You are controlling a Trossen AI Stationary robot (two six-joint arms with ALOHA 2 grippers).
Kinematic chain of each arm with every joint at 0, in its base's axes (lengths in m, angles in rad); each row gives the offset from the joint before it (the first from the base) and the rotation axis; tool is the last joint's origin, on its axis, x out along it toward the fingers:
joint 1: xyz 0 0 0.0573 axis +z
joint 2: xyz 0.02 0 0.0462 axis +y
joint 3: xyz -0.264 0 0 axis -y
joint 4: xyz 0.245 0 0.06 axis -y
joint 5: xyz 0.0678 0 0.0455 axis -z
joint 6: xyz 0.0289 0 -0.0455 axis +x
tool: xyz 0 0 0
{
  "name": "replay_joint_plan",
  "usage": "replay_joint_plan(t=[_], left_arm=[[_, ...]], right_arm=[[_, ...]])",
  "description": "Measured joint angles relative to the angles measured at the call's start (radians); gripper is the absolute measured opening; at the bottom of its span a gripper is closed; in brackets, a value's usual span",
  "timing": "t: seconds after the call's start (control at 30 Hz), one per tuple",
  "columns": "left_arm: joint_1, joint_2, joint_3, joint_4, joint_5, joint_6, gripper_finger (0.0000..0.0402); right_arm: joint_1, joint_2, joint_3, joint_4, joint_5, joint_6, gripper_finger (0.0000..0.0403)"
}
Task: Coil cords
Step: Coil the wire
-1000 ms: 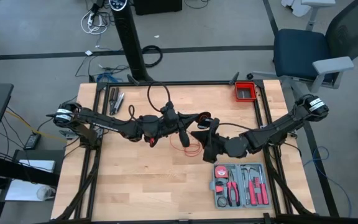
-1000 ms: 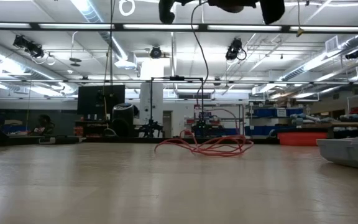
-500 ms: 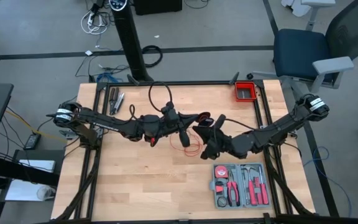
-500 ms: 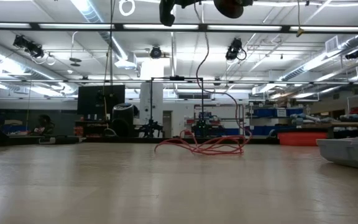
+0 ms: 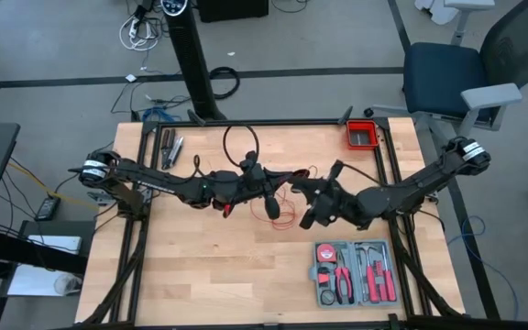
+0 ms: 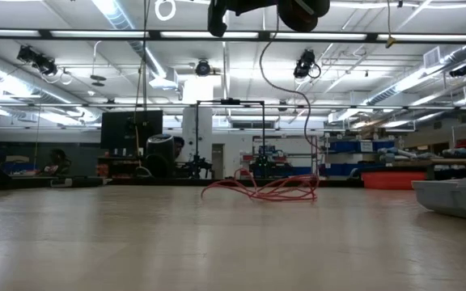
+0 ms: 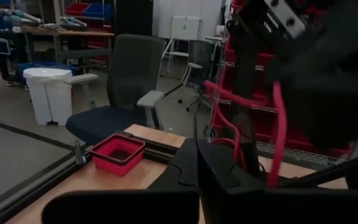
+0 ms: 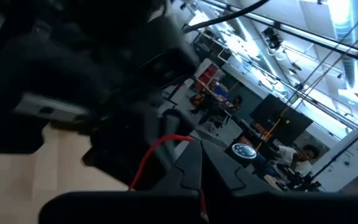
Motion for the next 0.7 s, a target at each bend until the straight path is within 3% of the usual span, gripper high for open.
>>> replay_joint_plan(t=[0.23,0.57,0.7], left_arm=[[0.000,0.000,0.000,0.001,0.000,0.000,0.0000],[0.000,0.000,0.000,0.040,-0.004,-0.006,0.0000],[0.000,0.000,0.000,0.055,-0.003,-0.005,0.0000]], right_arm=[[0.028,-0.074,0.000,-0.018,-0.031,0.025,0.0000],[0.077,-0.070,-0.001,-0.354,-0.265,0.374,0.0000],[0.087,-0.046,-0.001,-0.474,-0.286,0.519,0.0000]])
